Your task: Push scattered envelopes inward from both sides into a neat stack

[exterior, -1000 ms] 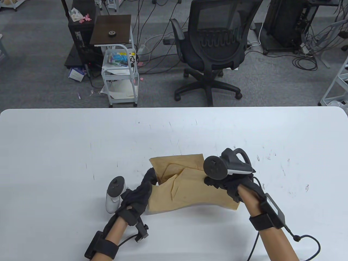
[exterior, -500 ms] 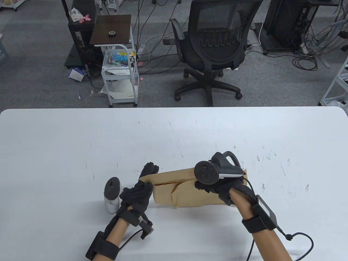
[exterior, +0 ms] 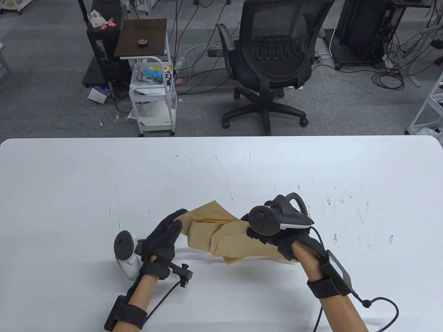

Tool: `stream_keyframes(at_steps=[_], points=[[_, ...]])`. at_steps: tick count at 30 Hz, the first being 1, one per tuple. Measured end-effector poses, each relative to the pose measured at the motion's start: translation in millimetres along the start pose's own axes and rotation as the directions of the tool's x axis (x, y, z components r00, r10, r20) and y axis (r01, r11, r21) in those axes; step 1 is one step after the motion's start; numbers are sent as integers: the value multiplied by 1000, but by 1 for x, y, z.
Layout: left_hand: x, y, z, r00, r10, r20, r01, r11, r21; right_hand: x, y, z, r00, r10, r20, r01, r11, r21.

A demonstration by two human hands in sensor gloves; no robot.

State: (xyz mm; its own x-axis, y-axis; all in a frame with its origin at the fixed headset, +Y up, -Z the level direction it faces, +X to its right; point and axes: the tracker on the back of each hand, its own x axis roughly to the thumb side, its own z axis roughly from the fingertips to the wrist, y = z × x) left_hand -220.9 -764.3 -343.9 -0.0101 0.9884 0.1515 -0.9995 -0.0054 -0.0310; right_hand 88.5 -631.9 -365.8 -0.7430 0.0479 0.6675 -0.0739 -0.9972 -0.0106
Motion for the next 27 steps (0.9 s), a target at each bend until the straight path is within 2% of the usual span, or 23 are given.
stream_keyframes(at_steps=[1, 2, 3, 4, 5, 6, 7, 9, 10, 12, 13, 15, 16, 17, 18, 19, 21, 22, 24, 26, 27], points=[[-1, 3, -3, 986, -169, 1, 169, 985, -31, -5, 9, -2, 1000, -14, -26, 16, 998, 66], [-2, 4, -5, 933, -361, -1, 359, 928, -101, -8, 18, -3, 999, -13, -46, 18, 993, 120], [-2, 4, -6, 873, -487, 16, 483, 860, -163, -9, 23, -4, 998, -6, -55, 13, 990, 140], [1, 2, -6, 775, -631, 39, 618, 743, -257, -9, 26, -6, 998, 5, -57, 1, 993, 118], [2, -2, -6, 712, -698, 76, 683, 664, -305, -8, 24, -6, 999, 19, -51, -15, 996, 84], [2, -5, -6, 614, -782, 108, 755, 542, -368, -6, 19, -9, 999, 46, -26, -44, 996, 83], [3, -7, -7, 563, -817, 124, 781, 478, -401, -4, 15, -11, 998, 60, -18, -57, 990, 126], [5, -11, -7, 441, -883, 161, 839, 342, -423, 5, -1, -12, 994, 112, -16, -109, 986, 129], [5, -12, -8, 434, -884, 175, 834, 321, -448, 7, -4, -13, 993, 116, -14, -114, 986, 125], [3, -14, -6, 451, -882, 136, 802, 333, -497, 9, -2, -14, 995, 93, -29, -87, 981, 174], [2, -14, -7, 424, -899, 112, 793, 308, -526, 9, 9, -15, 996, 75, -43, -66, 980, 190], [-1, -9, -8, 308, -943, 122, 801, 188, -569, 10, 24, -21, 995, 93, -21, -88, 983, 158], [0, -4, -8, 224, -966, 130, 819, 114, -563, 12, 23, -22, 993, 119, 15, -120, 984, 135], [1, 0, -8, 171, -976, 138, 839, 71, -540, 13, 17, -23, 991, 129, 16, -130, 985, 111], [2, 4, -9, 146, -977, 156, 867, 51, -495, 14, 10, -23, 991, 137, 15, -137, 982, 129], [4, 10, -9, 154, -974, 167, 872, 55, -486, 17, -4, -23, 989, 148, -2, -145, 974, 172], [8, 16, -9, 210, -964, 166, 881, 113, -459, 22, -26, -21, 984, 175, -14, -170, 969, 180], [13, 19, -9, 259, -947, 188, 898, 164, -409, 24, -32, -22, 984, 178, -23, -168, 961, 221], [21, 19, -10, 338, -909, 244, 903, 240, -356, 25, -28, -23, 977, 202, -71, -174, 941, 290], [30, 16, -8, 418, -860, 293, 898, 341, -278, 26, -12, -25, 976, 209, -52, -186, 938, 291], [34, 12, -7, 473, -817, 329, 878, 405, -256, 25, 8, -30, 984, 178, -24, -165, 950, 266]])
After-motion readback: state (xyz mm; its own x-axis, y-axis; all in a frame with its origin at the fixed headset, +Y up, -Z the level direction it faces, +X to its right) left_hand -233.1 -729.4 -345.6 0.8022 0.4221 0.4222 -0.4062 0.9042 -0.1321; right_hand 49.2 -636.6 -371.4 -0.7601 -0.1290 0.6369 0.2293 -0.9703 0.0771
